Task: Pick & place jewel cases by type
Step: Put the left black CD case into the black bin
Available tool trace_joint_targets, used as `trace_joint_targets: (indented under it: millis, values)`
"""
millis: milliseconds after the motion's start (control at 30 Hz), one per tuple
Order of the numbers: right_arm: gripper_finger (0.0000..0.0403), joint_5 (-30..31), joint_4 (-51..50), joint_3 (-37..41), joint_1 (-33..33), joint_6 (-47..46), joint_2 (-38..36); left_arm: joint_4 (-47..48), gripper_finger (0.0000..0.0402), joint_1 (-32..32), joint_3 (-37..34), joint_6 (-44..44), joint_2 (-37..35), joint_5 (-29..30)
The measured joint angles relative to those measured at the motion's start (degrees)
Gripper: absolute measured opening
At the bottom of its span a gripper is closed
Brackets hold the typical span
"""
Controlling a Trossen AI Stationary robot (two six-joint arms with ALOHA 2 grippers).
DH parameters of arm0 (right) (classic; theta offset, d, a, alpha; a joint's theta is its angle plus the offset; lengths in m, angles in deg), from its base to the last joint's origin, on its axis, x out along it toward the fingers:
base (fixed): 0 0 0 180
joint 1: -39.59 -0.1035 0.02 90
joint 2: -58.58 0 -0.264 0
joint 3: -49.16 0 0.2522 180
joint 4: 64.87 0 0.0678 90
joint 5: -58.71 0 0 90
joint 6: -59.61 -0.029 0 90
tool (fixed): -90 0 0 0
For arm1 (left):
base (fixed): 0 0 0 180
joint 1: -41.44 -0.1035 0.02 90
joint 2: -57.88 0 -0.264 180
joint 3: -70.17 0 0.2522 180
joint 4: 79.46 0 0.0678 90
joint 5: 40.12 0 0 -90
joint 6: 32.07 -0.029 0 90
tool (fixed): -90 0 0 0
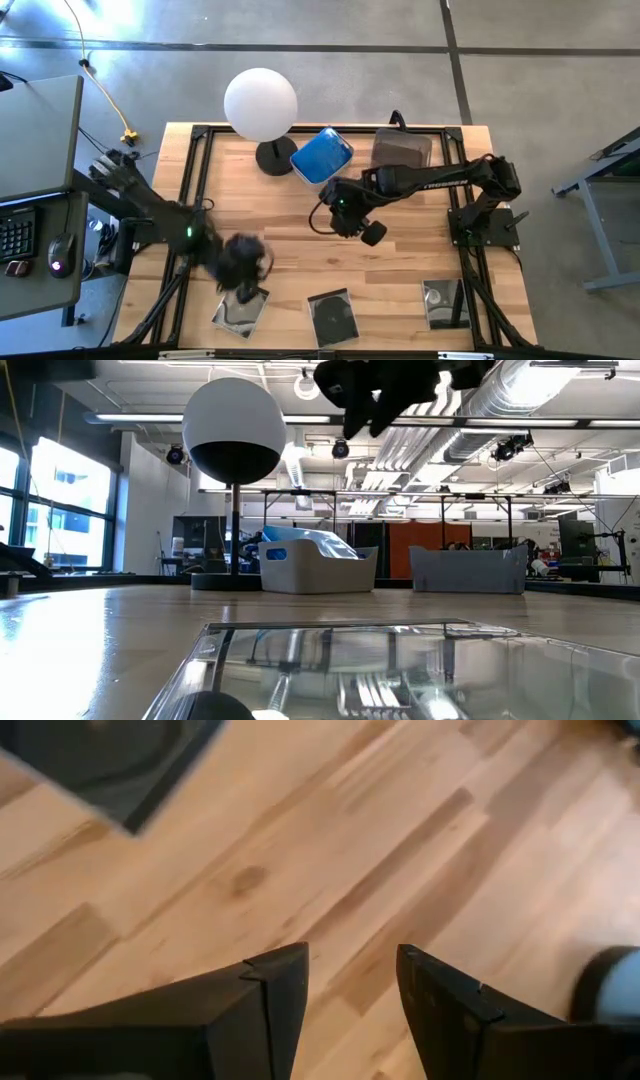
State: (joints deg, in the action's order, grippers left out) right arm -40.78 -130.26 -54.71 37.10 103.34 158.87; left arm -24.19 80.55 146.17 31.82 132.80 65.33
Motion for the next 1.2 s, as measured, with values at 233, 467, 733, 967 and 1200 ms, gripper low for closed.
trace_joint_targets:
  millis: [233,467,733,967,1200]
  values:
    - [0.0149,2.64,-2.82,0.02,1.11,-1.42,-0.02,-11.00,0.0124,8.56,-7.46,16.76,8.16,-0.17]
    - [0.0149,2.64,-3.08,0.02,3.21,-2.54,-0.02,-10.55,0.0124,9.30,-7.52,24.07,17.63,-4.10]
    - [0.0149,2.54,-2.71,0.02,3.73,-2.77,-0.04,-5.47,0.0124,9.28,-7.50,28.58,19.27,2.54]
    - [0.0149,2.29,-2.75,0.02,3.73,-2.78,-0.04,-5.07,0.0124,9.28,-7.48,29.27,19.90,-3.03]
    - [0.0149,2.25,-2.32,0.02,3.74,-2.49,-0.07,-3.48,0.0124,9.26,-7.48,29.06,19.90,-0.96]
